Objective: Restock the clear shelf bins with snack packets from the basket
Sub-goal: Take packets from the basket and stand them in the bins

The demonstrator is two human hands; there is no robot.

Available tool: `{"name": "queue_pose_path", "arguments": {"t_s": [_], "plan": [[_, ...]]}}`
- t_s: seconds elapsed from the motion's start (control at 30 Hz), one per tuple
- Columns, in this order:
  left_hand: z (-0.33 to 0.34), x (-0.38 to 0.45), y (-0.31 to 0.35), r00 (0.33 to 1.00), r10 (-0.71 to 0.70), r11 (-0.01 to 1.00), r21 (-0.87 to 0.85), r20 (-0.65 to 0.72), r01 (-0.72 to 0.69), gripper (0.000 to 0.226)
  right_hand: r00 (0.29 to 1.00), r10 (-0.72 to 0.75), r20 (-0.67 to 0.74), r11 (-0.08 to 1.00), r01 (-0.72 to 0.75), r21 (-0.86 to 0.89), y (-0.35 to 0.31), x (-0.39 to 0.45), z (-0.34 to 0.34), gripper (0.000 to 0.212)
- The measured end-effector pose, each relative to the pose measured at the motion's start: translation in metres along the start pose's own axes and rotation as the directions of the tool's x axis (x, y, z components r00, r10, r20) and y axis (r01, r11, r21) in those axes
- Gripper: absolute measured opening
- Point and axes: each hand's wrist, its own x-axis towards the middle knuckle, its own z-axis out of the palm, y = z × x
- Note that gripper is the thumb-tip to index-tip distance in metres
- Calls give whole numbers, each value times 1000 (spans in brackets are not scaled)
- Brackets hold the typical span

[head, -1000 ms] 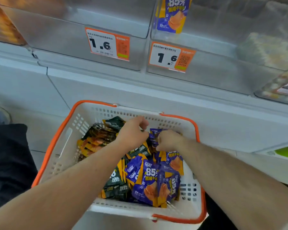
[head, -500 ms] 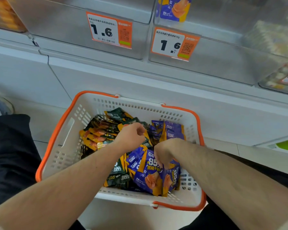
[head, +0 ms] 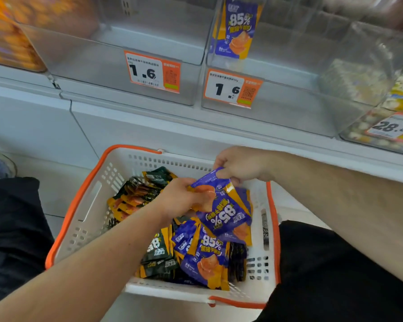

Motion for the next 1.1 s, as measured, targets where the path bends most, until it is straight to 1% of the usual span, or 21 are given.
{"name": "queue_pose_path", "arguments": {"t_s": [0.03,0.1,0.13,0.17,0.2,0.27,0.33,0.37,0.4,0.43,0.47,0.5,0.57,0.63,0.7,0.73,0.8,0.87,0.93,1.0,1.1], "plan": [[-2,-2,3,999,22,999,-48,-25,-23,17,997,-7,-73,999,11,47,-2,-5,-3,1],[-5,-5,7,994,52,981,-181,-96,-68,10,967,-28,-252,997,45,63,-5,-13,-11,14],[-6,-7,8,990,44,953,-292,-133,-82,9,946,-24,-323,996,49,69,-5,-17,-17,21],[-8,-6,9,986,19,900,-428,-166,-89,12,928,1,-372,994,40,101,-6,-21,-21,26],[-8,-6,11,982,-19,819,-566,-188,-93,15,923,44,-383,987,19,159,-5,-24,-24,30],[-7,-4,15,979,-79,622,-776,-189,-100,17,934,161,-318,947,-57,315,-2,-29,-27,31],[-2,-5,23,982,-89,438,-892,-166,-111,17,961,230,-151,855,-126,503,2,-30,-21,29],[2,-5,26,984,-89,380,-918,-157,-112,18,973,220,-63,787,-139,601,4,-29,-15,28],[6,-6,29,985,-88,350,-931,-147,-107,18,982,186,1,716,-137,685,5,-27,-9,26],[11,-5,31,987,-84,345,-934,-134,-98,18,989,144,31,654,-119,747,4,-25,-1,21],[15,-5,32,990,-70,360,-929,-119,-86,17,994,107,29,600,-88,795,2,-24,5,14],[18,-4,34,993,-52,399,-914,-106,-77,17,996,92,3,551,-53,833,-1,-21,10,9],[23,-3,34,995,-31,541,-839,-99,-67,22,992,101,-72,461,17,887,-10,-17,15,8],[24,-3,32,991,-55,684,-728,-119,-49,38,986,102,-130,436,74,897,-16,-14,16,6],[21,-4,31,984,-72,770,-636,-165,-50,48,973,87,-214,511,140,848,-21,-15,11,6],[18,-4,32,976,-59,793,-604,-209,-81,44,961,72,-266,559,182,809,-22,-18,6,8],[8,-5,42,932,-7,789,-574,-362,-217,22,932,36,-360,604,266,751,-26,-24,-8,12],[-3,-8,64,840,77,768,-506,-536,-393,21,907,-2,-422,594,340,729,-28,-30,-22,15],[-9,-12,90,703,246,752,-326,-667,-572,24,897,-1,-442,566,365,739,-27,-36,-36,18],[-16,-6,120,559,441,744,-62,-703,-665,17,899,25,-437,506,366,781,-28,-43,-52,16],[-32,25,169,400,613,704,241,-681,-668,14,894,95,-437,392,370,842,-27,-52,-85,13]]}}
